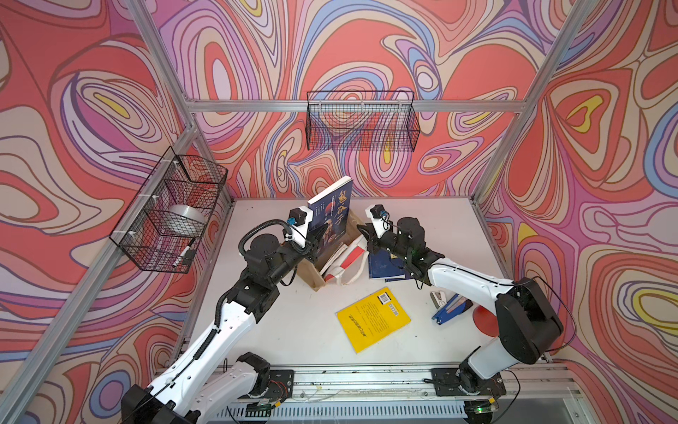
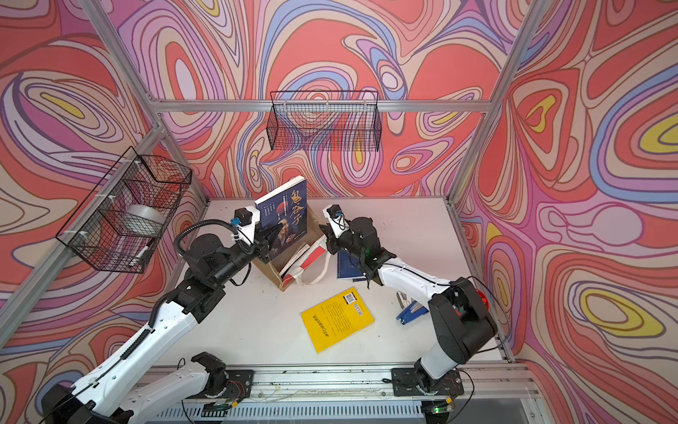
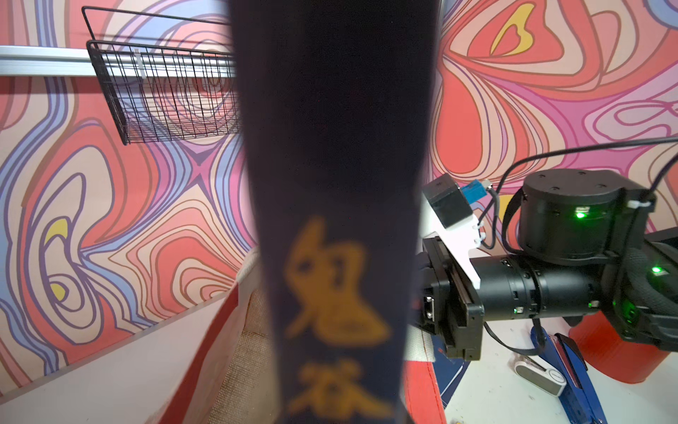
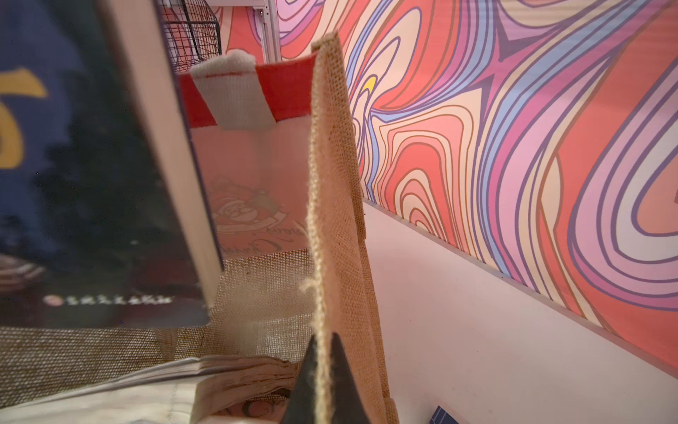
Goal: Put the books into the canvas bag
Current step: Place the book in the canvas bag.
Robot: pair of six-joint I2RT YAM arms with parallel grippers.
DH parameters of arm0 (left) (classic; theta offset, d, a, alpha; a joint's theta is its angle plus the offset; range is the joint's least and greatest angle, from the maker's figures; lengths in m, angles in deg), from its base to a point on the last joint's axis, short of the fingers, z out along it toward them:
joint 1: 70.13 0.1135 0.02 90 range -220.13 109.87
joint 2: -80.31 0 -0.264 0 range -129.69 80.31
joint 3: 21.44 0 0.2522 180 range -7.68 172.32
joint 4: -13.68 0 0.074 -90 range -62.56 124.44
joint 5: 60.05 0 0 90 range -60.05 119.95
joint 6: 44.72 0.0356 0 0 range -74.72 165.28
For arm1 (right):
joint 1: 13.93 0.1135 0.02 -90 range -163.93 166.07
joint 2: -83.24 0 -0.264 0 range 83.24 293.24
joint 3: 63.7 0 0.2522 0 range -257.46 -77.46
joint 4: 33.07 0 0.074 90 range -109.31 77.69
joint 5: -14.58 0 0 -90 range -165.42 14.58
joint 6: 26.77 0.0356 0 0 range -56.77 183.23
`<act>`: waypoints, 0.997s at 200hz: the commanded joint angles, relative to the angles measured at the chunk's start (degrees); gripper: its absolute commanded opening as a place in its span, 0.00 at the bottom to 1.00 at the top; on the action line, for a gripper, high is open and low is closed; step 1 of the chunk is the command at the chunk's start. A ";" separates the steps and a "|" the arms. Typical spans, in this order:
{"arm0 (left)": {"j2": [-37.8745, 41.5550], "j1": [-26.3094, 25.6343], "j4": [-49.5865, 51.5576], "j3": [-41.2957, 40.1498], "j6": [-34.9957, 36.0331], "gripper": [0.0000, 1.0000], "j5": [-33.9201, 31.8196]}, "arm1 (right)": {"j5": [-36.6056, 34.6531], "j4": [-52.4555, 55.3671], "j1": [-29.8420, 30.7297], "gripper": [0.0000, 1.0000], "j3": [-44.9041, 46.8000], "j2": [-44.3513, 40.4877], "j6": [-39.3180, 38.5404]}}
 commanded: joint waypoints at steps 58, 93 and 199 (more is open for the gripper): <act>-3.40 0.25 -13.97 -3.98 3.12 0.00 1.52 | -1.76 -0.47 0.56 0.00 -2.11 -1.77 4.01; -0.56 0.26 -15.89 -9.49 4.73 0.00 0.71 | -2.13 -0.43 0.56 0.00 -1.95 -1.48 4.46; 1.39 -1.03 -9.30 -9.61 0.91 0.53 11.62 | -2.64 0.09 0.60 0.00 -3.29 -0.69 4.02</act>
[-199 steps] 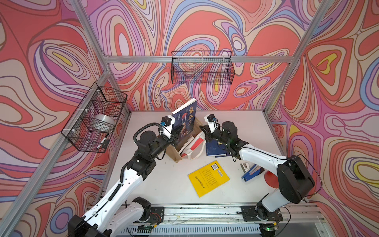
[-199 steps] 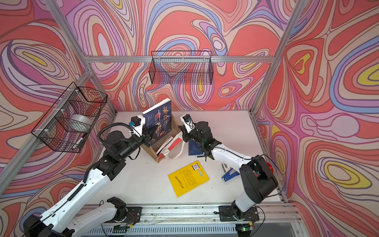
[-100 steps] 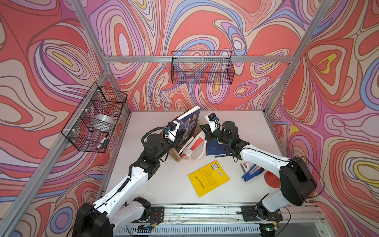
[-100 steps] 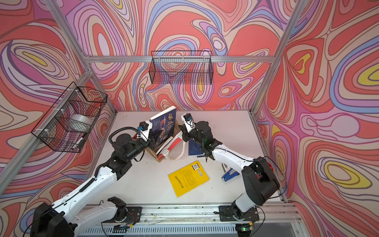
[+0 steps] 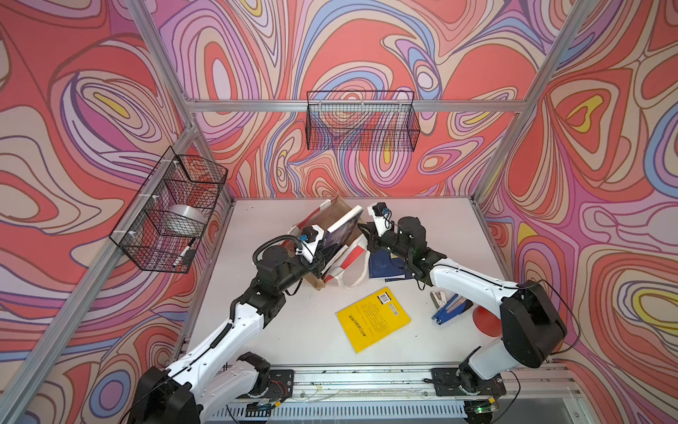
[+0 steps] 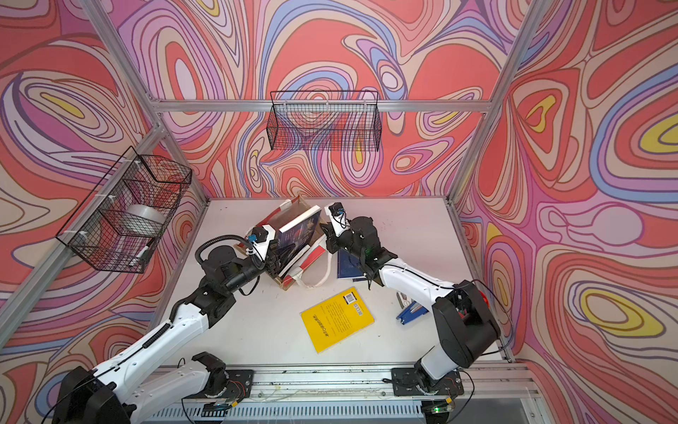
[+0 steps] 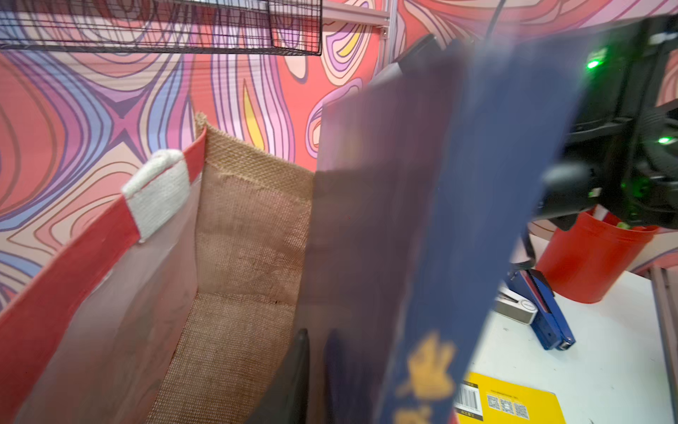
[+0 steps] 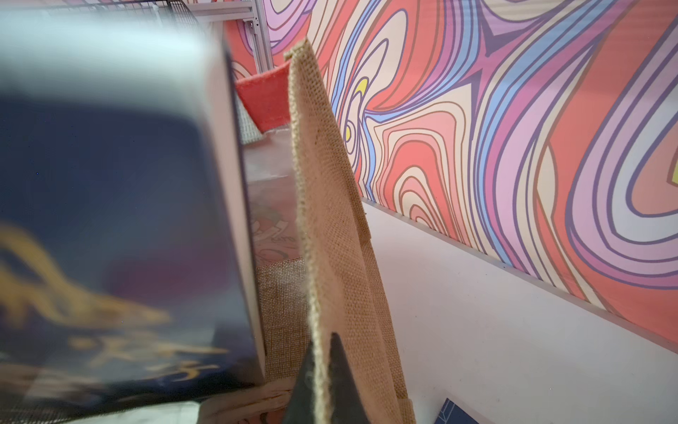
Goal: Put the books into the canvas bag
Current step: Place the book in the canvas bag.
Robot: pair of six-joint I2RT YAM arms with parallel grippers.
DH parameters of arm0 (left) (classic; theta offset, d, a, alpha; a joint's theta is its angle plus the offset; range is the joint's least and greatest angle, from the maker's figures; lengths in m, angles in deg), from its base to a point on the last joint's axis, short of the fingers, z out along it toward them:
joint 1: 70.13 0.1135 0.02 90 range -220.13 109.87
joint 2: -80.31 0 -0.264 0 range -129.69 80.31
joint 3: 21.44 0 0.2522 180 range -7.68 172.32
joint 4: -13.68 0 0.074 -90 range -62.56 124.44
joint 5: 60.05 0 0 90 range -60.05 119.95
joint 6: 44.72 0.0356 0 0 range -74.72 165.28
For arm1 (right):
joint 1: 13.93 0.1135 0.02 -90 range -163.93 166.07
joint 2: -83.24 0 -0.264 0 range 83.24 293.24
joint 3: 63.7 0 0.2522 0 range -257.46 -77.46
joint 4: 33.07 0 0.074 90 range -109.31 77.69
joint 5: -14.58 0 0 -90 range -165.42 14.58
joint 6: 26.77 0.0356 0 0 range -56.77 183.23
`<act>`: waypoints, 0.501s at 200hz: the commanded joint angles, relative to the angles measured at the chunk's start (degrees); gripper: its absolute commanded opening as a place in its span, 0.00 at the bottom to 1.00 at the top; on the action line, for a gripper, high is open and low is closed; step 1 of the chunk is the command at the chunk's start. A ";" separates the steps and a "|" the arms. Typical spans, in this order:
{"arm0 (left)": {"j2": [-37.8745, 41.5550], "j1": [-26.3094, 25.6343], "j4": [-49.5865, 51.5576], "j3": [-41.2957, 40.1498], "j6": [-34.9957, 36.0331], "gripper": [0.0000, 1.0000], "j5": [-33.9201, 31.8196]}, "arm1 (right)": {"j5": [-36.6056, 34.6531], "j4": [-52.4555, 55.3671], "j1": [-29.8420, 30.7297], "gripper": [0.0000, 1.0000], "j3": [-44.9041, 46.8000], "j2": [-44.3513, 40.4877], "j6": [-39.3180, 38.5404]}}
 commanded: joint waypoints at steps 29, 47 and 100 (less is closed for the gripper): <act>3.60 -0.65 0.44 1.85 -0.99 0.58 2.80 | -0.64 -2.14 0.20 0.00 -2.94 0.30 0.19; 3.95 -0.64 0.89 2.09 -0.84 0.58 2.36 | -0.60 -2.37 0.17 0.00 -2.74 0.11 0.19; 4.25 -0.63 2.39 3.56 -1.62 0.72 0.82 | -1.08 -2.30 0.16 0.00 -2.72 -0.03 0.53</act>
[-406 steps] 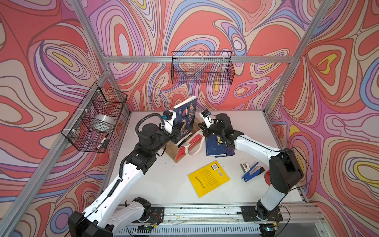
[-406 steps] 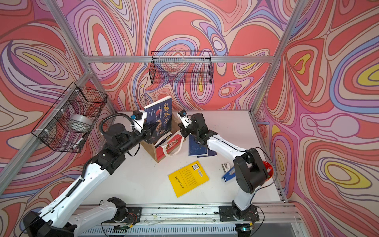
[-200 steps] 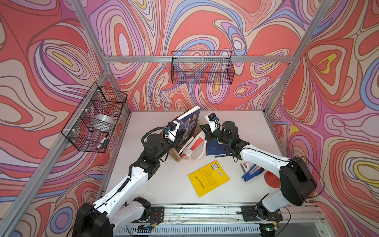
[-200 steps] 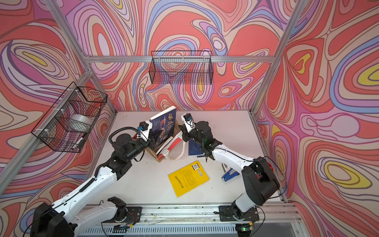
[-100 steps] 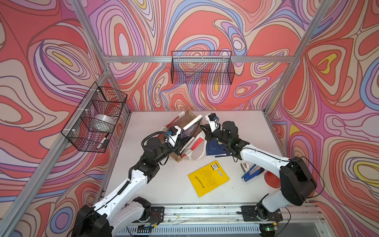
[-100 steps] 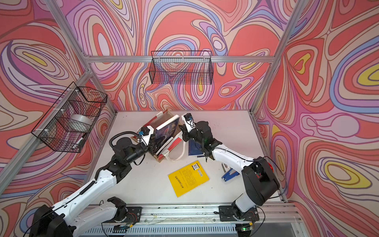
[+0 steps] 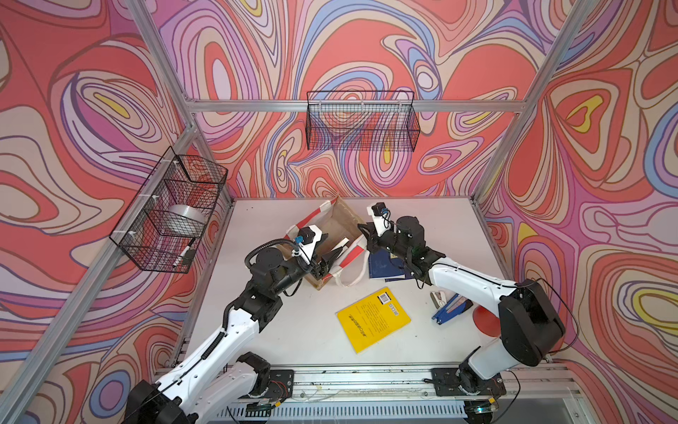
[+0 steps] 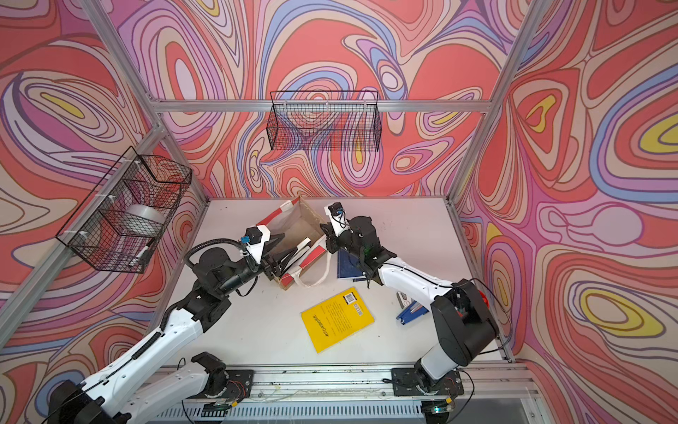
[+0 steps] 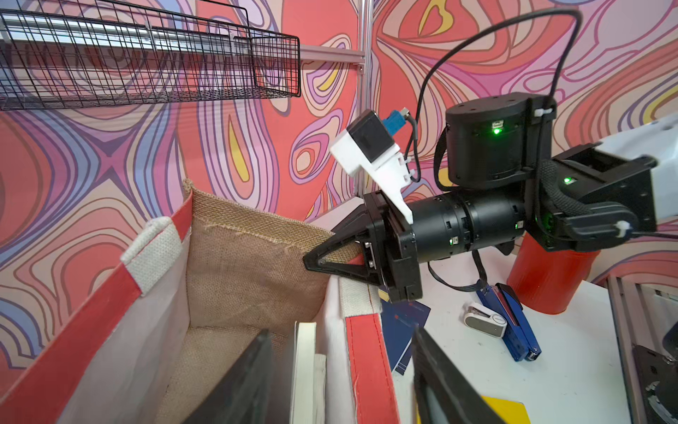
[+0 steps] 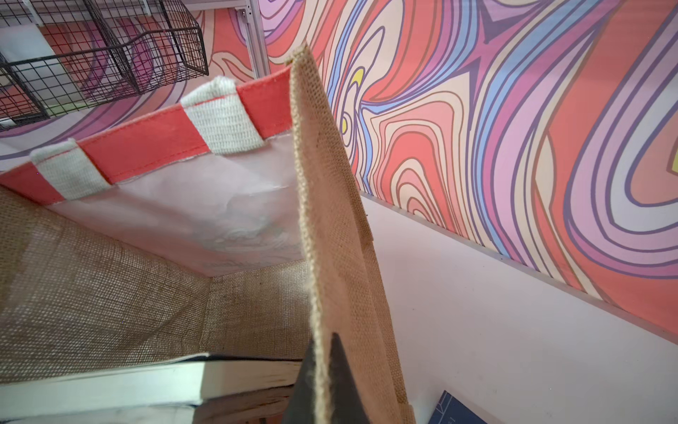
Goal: Put the books into the canvas bag
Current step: Place the book in the canvas bag, then place the canvas bag at the center of the board.
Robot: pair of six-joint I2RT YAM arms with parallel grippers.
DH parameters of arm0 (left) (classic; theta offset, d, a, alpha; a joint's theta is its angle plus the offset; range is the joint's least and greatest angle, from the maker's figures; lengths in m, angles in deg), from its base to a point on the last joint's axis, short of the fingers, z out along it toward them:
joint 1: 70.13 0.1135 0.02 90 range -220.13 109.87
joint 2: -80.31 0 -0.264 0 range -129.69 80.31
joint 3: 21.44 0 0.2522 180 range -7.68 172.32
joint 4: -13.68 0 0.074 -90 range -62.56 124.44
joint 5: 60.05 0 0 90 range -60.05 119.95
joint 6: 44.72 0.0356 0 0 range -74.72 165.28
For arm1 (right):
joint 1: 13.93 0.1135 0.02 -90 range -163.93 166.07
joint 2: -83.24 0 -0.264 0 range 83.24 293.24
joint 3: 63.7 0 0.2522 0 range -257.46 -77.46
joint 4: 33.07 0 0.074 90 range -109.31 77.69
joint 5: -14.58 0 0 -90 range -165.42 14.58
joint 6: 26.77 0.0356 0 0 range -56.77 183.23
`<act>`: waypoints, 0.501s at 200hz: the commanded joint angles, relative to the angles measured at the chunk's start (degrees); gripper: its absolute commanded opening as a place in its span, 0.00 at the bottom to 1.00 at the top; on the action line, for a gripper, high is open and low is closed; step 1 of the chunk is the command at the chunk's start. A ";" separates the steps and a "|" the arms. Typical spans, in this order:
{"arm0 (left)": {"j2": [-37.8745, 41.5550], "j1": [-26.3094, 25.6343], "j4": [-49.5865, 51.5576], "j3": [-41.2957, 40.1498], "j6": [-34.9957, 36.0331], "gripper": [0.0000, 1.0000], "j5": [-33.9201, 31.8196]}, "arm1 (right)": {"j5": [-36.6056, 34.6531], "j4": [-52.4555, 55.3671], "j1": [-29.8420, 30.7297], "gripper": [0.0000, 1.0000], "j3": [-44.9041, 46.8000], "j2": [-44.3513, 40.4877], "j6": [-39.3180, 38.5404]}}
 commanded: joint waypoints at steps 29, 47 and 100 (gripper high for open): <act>3.05 -0.04 5.65 5.14 -1.86 1.00 -4.50 | -3.86 -0.35 0.25 0.00 -4.91 -0.25 2.96; 4.36 -0.05 10.03 7.49 -2.39 1.00 -6.93 | -6.25 3.28 0.26 0.00 -7.34 0.80 4.14; 7.99 -0.10 17.31 11.35 -3.16 1.00 -11.18 | -12.40 13.40 0.25 0.01 -15.13 5.14 8.28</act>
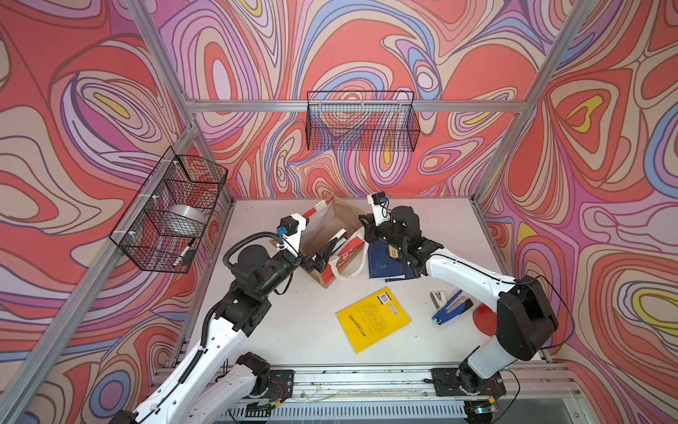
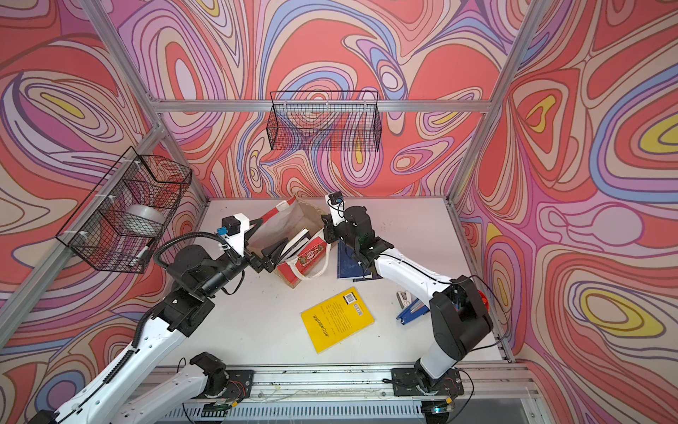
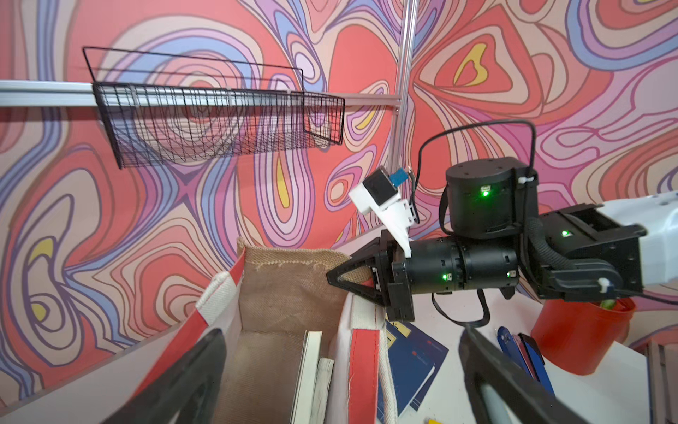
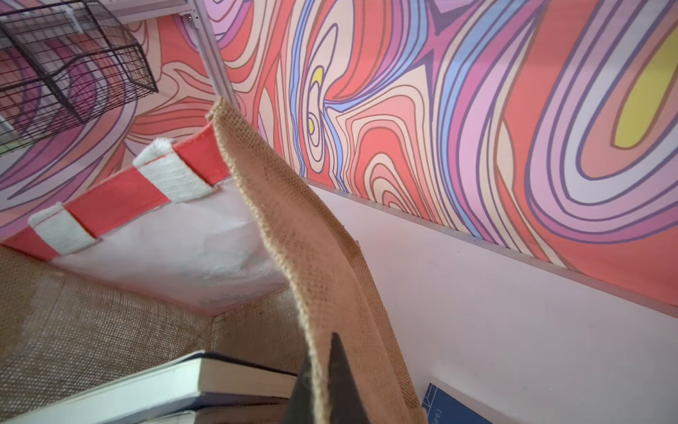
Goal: Put the books into the canvas bag
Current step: Place the canvas bag at the center of the board.
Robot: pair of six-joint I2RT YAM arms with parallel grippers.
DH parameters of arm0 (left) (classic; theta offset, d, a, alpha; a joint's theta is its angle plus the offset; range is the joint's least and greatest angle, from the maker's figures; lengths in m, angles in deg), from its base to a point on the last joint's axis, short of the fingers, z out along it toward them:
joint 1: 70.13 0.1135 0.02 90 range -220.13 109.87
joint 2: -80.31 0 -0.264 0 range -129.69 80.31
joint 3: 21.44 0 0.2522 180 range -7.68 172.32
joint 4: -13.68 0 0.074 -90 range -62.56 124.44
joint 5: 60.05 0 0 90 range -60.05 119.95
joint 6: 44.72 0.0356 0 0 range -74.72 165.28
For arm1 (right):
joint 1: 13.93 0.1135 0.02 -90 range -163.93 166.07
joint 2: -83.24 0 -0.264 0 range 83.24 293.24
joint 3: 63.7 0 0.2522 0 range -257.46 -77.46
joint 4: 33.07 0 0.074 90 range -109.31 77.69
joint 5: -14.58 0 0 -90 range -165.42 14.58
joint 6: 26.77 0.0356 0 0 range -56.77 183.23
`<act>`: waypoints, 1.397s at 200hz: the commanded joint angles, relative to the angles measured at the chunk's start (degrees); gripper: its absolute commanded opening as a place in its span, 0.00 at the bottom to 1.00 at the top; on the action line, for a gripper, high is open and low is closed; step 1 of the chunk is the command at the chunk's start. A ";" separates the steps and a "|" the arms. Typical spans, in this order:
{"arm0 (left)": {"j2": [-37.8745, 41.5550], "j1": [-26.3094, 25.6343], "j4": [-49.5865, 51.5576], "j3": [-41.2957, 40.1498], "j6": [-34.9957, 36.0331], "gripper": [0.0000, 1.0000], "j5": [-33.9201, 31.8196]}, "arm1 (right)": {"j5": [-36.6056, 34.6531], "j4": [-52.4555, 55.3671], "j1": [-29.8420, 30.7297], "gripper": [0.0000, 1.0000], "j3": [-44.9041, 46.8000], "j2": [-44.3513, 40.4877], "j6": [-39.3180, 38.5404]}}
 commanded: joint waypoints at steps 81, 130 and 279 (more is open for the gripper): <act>1.89 -0.03 5.67 0.75 -0.03 1.00 -3.23 | -5.58 2.59 -1.15 0.43 -4.70 4.34 4.13; 1.10 -0.05 5.52 0.81 -0.10 1.00 -3.07 | -2.12 -1.33 -2.32 0.65 -2.98 1.01 2.07; 7.67 -7.31 22.66 -7.00 -15.80 1.00 -6.30 | -4.36 18.97 -0.59 0.98 21.37 -33.54 8.85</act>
